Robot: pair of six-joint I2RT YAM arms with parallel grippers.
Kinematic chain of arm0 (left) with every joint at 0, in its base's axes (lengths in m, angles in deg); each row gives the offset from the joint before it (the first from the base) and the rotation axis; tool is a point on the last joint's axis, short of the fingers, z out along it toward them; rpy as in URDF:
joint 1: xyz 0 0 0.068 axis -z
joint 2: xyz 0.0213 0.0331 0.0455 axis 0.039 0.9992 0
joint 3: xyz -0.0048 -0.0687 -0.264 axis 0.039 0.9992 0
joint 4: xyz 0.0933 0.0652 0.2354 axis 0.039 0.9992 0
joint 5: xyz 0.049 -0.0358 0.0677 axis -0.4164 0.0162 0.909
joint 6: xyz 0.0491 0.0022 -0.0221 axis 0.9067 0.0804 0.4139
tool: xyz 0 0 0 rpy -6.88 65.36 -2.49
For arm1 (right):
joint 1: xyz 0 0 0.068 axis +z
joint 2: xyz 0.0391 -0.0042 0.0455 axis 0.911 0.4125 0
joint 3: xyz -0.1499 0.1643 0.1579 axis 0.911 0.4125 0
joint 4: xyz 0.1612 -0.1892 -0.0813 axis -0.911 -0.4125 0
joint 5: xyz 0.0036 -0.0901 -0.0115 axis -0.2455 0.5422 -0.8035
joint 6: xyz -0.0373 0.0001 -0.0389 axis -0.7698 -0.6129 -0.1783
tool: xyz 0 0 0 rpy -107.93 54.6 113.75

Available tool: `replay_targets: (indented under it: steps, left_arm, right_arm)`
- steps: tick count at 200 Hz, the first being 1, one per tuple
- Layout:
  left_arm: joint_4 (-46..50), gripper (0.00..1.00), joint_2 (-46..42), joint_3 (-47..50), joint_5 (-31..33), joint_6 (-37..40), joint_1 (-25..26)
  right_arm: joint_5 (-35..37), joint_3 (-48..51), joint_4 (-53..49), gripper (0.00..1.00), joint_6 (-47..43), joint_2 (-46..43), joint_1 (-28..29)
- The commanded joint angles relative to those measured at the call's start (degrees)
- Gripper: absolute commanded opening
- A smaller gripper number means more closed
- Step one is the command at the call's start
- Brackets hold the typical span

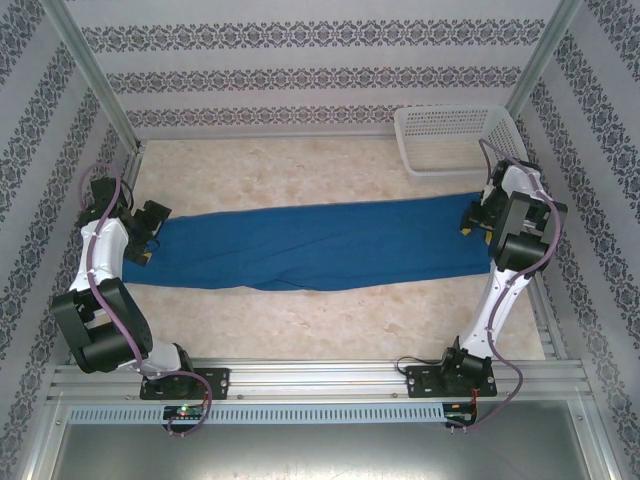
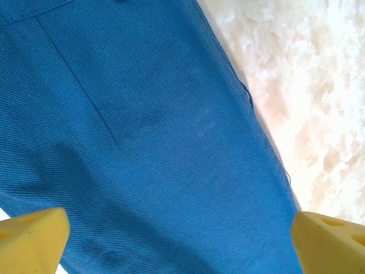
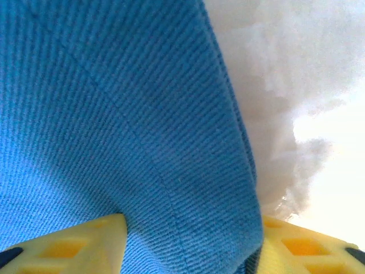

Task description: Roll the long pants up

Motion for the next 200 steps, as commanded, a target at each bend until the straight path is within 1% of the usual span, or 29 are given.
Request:
replay_targets:
  steps: [1,7,10,11,44,61,76,87,112,135,143,152,158,173,185,200]
  left_arm:
    - [0.75,1.0,-0.44,0.33,0.56,0.67,-0.01]
    - [0.62,1.0,-0.56,0.36,0.59,0.55,0.02]
    - [0.58,1.0,-0.47,0.38,0.51,0.52,0.0]
    - [0.58,1.0,-0.49,0.36,0.46,0.55,-0.02]
    - [0.33,1.0,-0.33,0.06,-0.31,0.64,-0.03]
    - [1.19,1.0,-0.44,-0.62,0.15,1.24,-0.03]
    - [2.27,1.0,-0.35,-1.69,0.35,2.38,0.01]
    - [2.71,1.0,-0.23,-2.3,0.3,2.76,0.0]
    - [3.44,1.0,0.04,-3.56,-1.06,2.81,-0.03]
    - [3.81,1.0,-0.78,-3.97,-1.21,2.64,0.04]
    - [3.9,1.0,-1.18,-4.02,-0.8,2.61,-0.03]
    - [4.16,1.0,-1.62,-4.11,-0.65,2.61,0.01]
    - [4.32,1.0,-1.74,-4.17,-0.6,2.53,0.02]
    - [4.75,1.0,-2.28,-4.35,-0.59,2.27,-0.03]
    - [5.03,1.0,-2.62,-4.51,-0.82,2.25,-0.03]
    - [5.66,1.0,-3.19,-4.9,-0.82,2.24,-0.01]
  right_arm:
    - [-5.67,3.41,1.28,0.31,0.74,-0.14,2.4]
    - [-6.13,3.72,1.4,0.09,0.92,-0.31,2.6]
    - [-6.17,3.82,1.32,0.01,0.97,-0.48,2.62]
    - [-6.2,3.9,1.3,0.0,1.05,-0.52,2.71]
    - [-4.6,5.15,1.23,0.0,2.26,-4.85,2.75]
    - [-1.23,3.14,-0.89,0.0,3.48,-8.73,1.83]
    - [3.28,-2.22,-5.89,0.0,4.8,-11.92,0.85]
    - [5.58,-8.16,-10.42,0.0,6.03,-13.62,0.03]
    - [5.33,-22.33,-19.14,0.0,8.72,-16.93,-2.27]
    - [0.79,-34.37,-27.46,0.0,10.02,-17.14,-2.11]
    - [-2.05,-37.4,-29.79,0.0,9.78,-17.35,-0.38]
    - [-4.67,-37.86,-30.16,0.0,9.68,-18.39,2.06]
    - [-6.41,-37.59,-30.07,0.0,9.9,-19.23,4.8]
    - [-13.83,-35.78,-28.25,0.0,11.94,-21.23,11.79]
    - [-18.9,-32.17,-23.68,0.0,15.52,-23.49,18.19]
    - [-24.4,-26.6,-15.2,0.0,20.95,-25.65,26.24]
